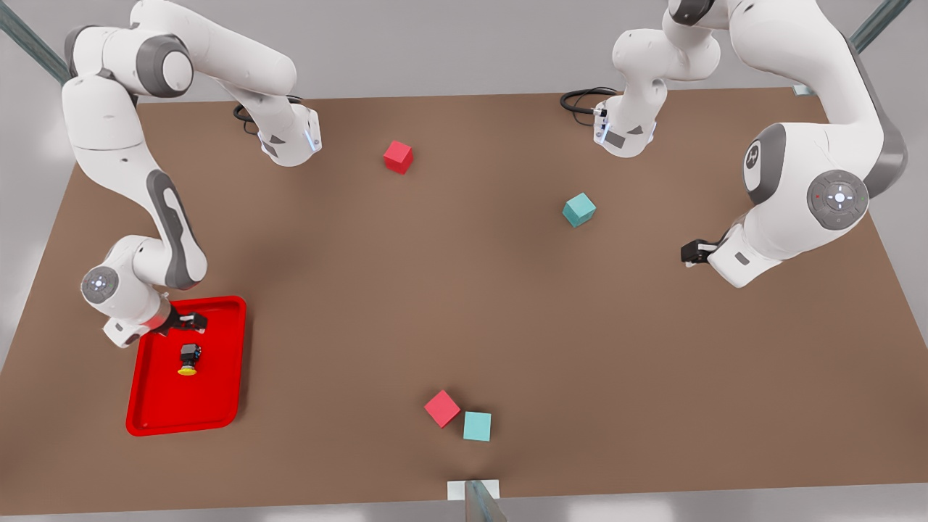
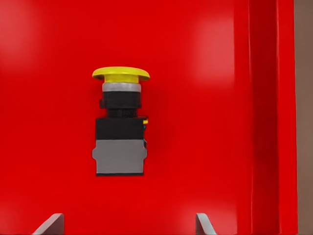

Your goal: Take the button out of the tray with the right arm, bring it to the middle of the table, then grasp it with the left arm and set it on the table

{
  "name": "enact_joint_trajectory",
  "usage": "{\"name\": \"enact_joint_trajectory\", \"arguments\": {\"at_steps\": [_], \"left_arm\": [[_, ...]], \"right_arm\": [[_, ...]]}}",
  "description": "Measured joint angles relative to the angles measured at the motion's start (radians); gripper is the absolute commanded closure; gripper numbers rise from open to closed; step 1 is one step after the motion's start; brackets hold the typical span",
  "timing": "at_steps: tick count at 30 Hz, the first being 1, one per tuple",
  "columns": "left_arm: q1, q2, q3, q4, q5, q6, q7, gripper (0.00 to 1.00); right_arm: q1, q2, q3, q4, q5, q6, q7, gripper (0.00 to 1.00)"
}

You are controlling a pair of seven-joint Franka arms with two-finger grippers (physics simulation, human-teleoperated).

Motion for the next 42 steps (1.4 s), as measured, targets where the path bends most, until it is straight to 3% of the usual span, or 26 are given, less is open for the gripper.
{"name": "enact_joint_trajectory", "arguments": {"at_steps": [16, 32, 33, 34, 35, 39, 41, 42], "left_arm": [[0.000, 0.000, 0.000, -0.001, 0.000, -0.010, 0.003, 0.00], [-0.002, -0.008, 0.000, 0.000, 0.000, -0.030, 0.003, 0.00], [-0.002, -0.008, 0.000, 0.000, 0.000, -0.031, 0.003, 0.00], [-0.002, -0.008, 0.000, 0.000, 0.000, -0.031, 0.003, 0.00], [-0.002, -0.008, 0.000, 0.000, 0.000, -0.032, 0.003, 0.00], [-0.002, -0.011, 0.000, 0.000, 0.000, -0.034, 0.004, 0.00], [-0.002, -0.011, 0.000, 0.000, 0.000, -0.036, 0.004, 0.00], [-0.002, -0.011, 0.000, 0.000, 0.000, -0.036, 0.004, 0.00]], "right_arm": [[0.002, 0.066, 0.000, 0.002, 0.002, 0.101, -0.182, 0.00], [0.024, 0.119, 0.000, 0.111, 0.007, 0.119, -0.254, 0.00], [0.024, 0.119, 0.000, 0.111, 0.007, 0.119, -0.257, 0.02], [0.025, 0.119, 0.000, 0.111, 0.008, 0.119, -0.259, 0.11], [0.025, 0.119, 0.000, 0.112, 0.008, 0.119, -0.262, 0.14], [0.030, 0.124, 0.000, 0.123, 0.010, 0.120, -0.271, 0.14], [0.031, 0.126, 0.000, 0.128, 0.011, 0.120, -0.274, 0.44], [0.032, 0.126, 0.000, 0.129, 0.011, 0.120, -0.275, 0.52]]}}
